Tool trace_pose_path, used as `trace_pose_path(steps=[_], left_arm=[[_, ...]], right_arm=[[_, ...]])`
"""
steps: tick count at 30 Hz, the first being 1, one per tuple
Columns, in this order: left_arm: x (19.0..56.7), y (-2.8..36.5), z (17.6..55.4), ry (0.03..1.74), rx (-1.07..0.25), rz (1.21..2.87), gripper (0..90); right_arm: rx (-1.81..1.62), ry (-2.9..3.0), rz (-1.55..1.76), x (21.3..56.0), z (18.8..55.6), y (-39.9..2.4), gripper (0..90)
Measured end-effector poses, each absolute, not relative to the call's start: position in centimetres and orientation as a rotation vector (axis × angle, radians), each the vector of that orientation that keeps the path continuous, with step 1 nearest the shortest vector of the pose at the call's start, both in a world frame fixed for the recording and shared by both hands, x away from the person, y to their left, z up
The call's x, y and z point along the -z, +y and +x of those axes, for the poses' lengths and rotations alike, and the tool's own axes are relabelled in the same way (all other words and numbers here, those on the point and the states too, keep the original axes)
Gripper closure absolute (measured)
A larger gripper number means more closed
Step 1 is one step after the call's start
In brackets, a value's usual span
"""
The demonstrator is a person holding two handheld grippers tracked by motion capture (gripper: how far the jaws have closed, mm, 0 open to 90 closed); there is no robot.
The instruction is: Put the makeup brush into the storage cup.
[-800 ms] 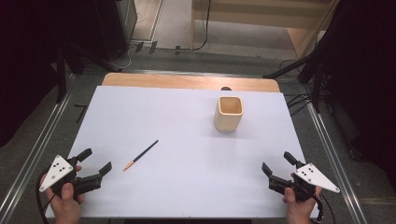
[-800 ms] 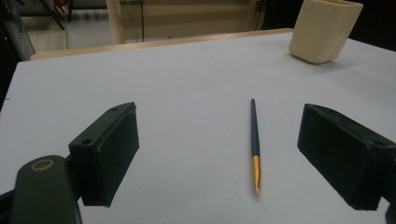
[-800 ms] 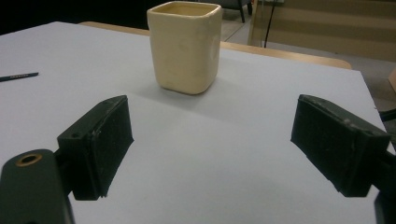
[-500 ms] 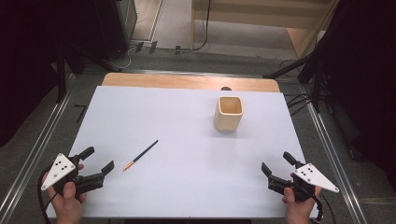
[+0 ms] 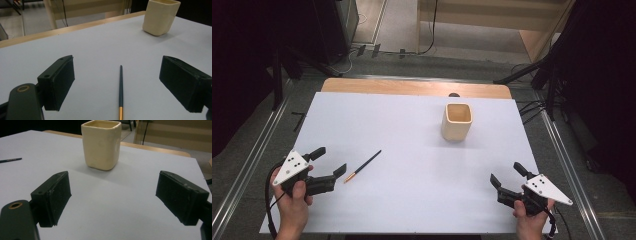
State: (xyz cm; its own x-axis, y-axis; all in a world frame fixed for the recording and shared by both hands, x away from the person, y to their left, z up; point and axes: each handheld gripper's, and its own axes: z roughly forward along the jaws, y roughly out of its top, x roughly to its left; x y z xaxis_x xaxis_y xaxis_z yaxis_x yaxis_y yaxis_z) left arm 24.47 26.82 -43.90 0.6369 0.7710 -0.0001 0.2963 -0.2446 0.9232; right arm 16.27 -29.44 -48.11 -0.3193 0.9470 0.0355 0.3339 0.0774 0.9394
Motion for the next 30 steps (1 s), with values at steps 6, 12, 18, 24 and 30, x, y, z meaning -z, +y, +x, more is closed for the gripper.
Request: trace_pose_path(steps=[6,12,18,24,30], left_arm=[[43.2,25.6,25.4,0.84,-0.562,1.836,13.7],[42.5,24.7,26.7,0.853,-0.536,1.878,14.0],[41.8,22.7,28.3,0.857,-0.513,1.999,14.1],[42.3,20.7,29.1,0.85,-0.571,2.142,14.5],[43.6,19.3,30.0,0.869,-0.513,2.302,17.1]], right_arm=[[-1.243,1.735,1.274,48.2,16.3,-29.5,13.3],[-1.237,1.744,1.282,48.4,16.5,-29.4,13.3],[-1.227,1.761,1.277,48.5,16.5,-29.0,13.3],[-1.223,1.779,1.275,48.7,16.6,-28.9,13.3],[-1.219,1.791,1.284,48.9,16.7,-28.8,13.3]])
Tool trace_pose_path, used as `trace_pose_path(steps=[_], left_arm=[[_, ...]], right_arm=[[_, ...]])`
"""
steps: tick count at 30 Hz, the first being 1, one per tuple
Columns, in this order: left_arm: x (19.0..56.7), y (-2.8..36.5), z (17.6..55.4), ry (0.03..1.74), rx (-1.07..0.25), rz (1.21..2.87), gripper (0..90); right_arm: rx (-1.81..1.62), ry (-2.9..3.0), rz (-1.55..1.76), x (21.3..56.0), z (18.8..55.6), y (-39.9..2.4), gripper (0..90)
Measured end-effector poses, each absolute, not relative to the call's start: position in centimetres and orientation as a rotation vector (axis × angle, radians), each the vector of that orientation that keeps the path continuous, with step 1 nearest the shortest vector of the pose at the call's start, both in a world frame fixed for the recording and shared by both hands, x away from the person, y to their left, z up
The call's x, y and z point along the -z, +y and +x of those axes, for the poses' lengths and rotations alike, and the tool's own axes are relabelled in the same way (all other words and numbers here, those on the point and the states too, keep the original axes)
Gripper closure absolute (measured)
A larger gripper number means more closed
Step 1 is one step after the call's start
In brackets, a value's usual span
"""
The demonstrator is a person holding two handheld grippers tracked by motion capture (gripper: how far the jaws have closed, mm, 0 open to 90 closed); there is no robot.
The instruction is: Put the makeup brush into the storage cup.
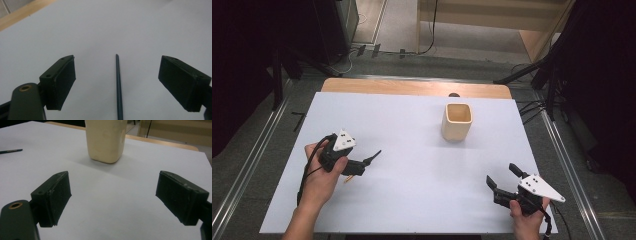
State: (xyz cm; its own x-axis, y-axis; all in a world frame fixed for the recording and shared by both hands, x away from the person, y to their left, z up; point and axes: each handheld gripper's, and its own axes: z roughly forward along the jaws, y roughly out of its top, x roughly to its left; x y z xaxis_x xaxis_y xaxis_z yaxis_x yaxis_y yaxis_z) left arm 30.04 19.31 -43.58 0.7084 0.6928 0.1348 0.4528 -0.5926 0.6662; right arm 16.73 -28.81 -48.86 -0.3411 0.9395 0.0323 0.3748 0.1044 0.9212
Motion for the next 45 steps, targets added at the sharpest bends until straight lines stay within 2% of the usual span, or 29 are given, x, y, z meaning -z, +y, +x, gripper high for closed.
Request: trace_pose_path(steps=[5,10,11,15,16,18,19,20,22,33,42,45], left_arm=[[44.3,19.0,30.8,1.015,-0.429,2.436,20.0],[44.6,18.9,30.8,1.039,-0.386,2.504,22.1],[44.7,18.8,30.7,1.041,-0.375,2.53,32.1],[45.1,18.7,30.8,1.047,-0.343,2.563,48.4],[45.2,18.7,30.8,1.052,-0.334,2.578,48.4],[45.4,18.6,30.9,1.062,-0.325,2.603,56.1],[45.5,18.6,30.9,1.069,-0.319,2.616,56.1],[45.7,18.5,31.0,1.074,-0.288,2.624,60.8],[45.8,18.5,31.1,1.077,-0.277,2.627,64.4],[46.5,18.1,31.3,1.095,-0.235,2.697,73.6],[46.8,18.2,31.6,1.105,-0.187,2.691,83.8],[46.8,18.1,31.6,1.105,-0.187,2.691,84.2]], right_arm=[[-1.204,1.81,1.274,49.0,16.8,-28.7,13.4],[-1.196,1.822,1.274,49.1,16.9,-28.5,13.3],[-1.19,1.826,1.27,49.1,16.9,-28.5,13.4],[-1.183,1.828,1.274,49.1,16.9,-28.5,13.4],[-1.183,1.828,1.274,49.1,16.9,-28.5,13.4],[-1.183,1.83,1.276,49.2,16.9,-28.6,13.4],[-1.183,1.83,1.276,49.2,16.9,-28.6,13.4],[-1.181,1.832,1.28,49.2,16.9,-28.5,13.4],[-1.178,1.833,1.279,49.2,16.9,-28.5,13.4],[-1.171,1.84,1.287,49.3,17.0,-28.5,13.4],[-1.174,1.841,1.283,49.2,17.1,-28.4,13.4],[-1.187,1.837,1.283,48.9,17.1,-28.2,13.4]])
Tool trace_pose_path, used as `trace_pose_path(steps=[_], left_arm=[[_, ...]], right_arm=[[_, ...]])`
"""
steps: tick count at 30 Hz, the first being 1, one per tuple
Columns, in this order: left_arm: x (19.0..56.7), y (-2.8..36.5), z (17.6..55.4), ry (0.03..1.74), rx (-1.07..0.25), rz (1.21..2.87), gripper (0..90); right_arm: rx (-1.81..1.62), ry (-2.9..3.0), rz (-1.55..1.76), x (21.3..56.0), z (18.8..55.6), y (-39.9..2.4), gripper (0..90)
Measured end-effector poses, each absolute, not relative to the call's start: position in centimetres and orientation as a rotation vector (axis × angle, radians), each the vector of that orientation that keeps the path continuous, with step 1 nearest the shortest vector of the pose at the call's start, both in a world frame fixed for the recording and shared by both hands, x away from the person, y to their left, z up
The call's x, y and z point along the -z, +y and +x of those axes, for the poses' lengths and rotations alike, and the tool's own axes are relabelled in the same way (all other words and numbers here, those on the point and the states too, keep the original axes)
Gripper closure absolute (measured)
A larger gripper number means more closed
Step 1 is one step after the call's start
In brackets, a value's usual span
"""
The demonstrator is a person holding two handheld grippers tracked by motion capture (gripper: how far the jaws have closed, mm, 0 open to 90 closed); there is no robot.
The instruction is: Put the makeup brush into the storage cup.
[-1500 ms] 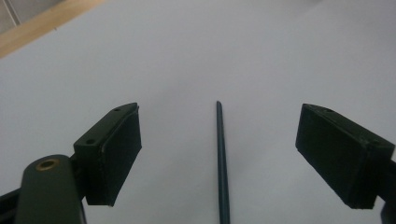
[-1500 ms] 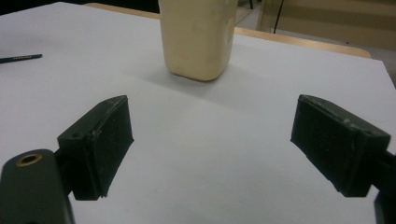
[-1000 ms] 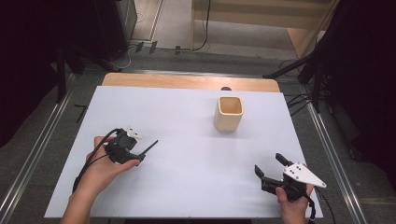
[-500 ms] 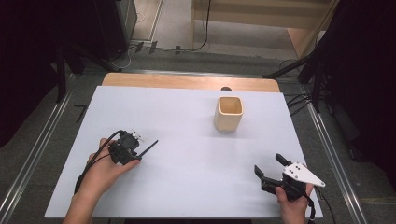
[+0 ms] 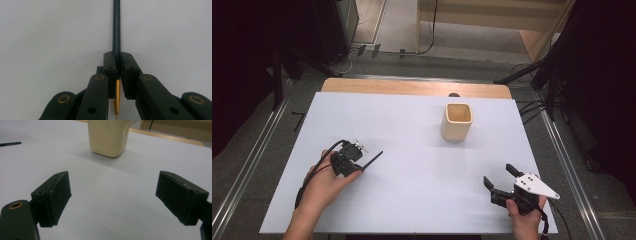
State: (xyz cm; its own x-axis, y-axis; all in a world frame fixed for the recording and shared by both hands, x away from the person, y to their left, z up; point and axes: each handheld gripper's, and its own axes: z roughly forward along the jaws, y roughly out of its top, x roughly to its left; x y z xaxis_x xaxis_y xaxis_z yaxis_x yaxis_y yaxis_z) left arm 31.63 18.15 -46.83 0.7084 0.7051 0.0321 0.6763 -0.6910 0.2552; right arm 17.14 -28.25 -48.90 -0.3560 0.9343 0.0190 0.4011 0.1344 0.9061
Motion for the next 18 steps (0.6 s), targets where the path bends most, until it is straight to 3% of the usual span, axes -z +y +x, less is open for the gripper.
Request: trace_pose_path(steps=[18], left_arm=[[44.8,18.9,31.0,0.997,-0.222,2.491,84.4]], right_arm=[[-1.281,1.828,1.218,44.8,18.9,-25.1,13.4]])
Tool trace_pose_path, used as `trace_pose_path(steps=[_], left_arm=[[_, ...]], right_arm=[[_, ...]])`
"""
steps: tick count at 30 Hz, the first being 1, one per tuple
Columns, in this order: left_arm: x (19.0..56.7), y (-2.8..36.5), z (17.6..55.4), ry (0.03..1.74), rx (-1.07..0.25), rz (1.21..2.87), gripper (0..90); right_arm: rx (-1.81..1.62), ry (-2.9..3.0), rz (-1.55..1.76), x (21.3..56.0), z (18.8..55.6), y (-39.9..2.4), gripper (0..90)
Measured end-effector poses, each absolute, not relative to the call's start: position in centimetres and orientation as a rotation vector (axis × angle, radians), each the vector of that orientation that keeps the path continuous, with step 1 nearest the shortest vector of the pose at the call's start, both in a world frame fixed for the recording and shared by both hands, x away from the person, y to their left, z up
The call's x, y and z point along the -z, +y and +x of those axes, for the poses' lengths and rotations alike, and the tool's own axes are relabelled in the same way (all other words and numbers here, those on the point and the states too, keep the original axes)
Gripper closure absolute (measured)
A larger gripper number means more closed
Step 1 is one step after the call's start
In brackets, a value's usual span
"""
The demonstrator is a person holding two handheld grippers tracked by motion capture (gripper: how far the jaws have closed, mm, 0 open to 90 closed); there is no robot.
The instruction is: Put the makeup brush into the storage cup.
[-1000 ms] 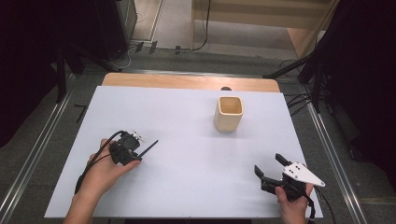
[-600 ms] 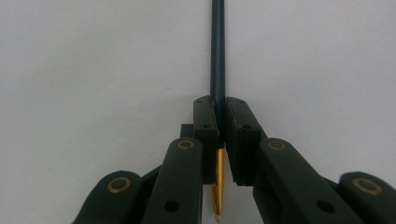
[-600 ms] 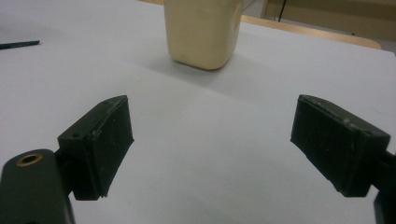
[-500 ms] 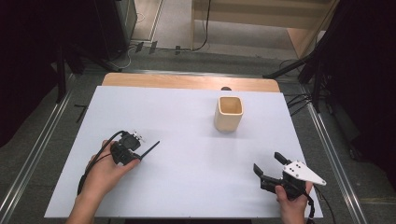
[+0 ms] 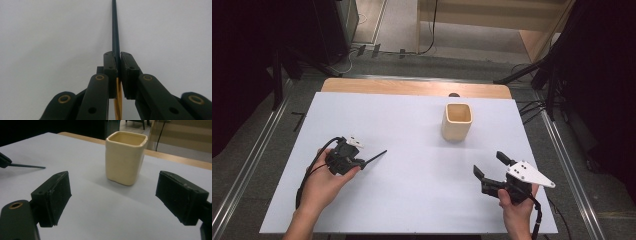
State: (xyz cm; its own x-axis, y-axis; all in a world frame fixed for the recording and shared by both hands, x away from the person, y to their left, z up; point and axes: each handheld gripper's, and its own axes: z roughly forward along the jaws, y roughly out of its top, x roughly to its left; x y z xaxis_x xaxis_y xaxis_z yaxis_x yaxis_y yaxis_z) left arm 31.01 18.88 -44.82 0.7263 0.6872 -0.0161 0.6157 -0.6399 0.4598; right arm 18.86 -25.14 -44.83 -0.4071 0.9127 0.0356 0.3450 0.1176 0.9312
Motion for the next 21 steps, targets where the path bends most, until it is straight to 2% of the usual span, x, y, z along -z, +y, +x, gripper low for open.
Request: trace_pose_path(steps=[21], left_arm=[[43.1,18.7,29.9,0.875,-0.256,2.227,84.5]], right_arm=[[-1.341,1.894,1.174,42.8,22.9,-17.9,13.5]])
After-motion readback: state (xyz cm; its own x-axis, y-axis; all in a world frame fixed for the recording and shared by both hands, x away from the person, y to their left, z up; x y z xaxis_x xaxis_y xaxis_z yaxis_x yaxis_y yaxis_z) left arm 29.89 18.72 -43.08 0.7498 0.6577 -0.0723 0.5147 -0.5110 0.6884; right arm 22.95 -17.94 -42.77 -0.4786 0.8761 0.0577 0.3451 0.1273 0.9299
